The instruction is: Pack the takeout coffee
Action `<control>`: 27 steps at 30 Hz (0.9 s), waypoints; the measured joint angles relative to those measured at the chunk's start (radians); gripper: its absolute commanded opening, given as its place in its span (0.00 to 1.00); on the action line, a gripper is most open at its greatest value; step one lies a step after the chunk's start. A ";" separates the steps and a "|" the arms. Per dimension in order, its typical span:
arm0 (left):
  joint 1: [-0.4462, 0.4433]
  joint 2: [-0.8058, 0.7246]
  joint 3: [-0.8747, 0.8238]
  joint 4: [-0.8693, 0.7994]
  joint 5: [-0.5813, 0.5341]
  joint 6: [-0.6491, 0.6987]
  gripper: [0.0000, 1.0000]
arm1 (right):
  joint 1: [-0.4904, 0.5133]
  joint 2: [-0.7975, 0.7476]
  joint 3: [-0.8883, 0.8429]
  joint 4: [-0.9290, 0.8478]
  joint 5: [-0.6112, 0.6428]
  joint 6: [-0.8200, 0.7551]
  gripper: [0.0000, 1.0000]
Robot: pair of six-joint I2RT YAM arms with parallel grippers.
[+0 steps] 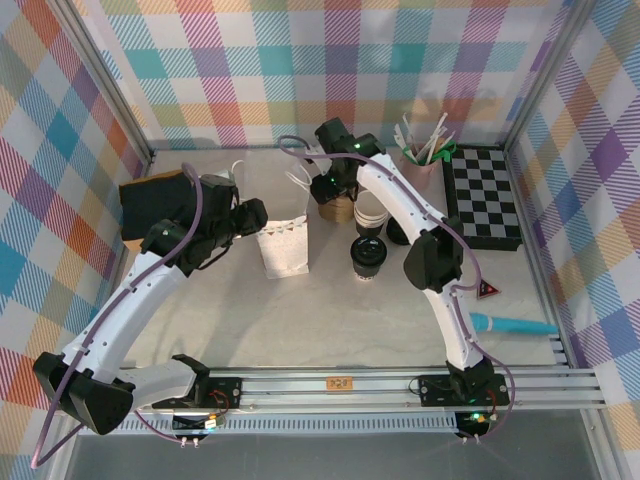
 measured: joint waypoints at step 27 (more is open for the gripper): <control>0.013 0.000 0.000 0.001 0.016 0.000 0.60 | 0.000 0.010 0.000 0.022 0.000 0.006 0.28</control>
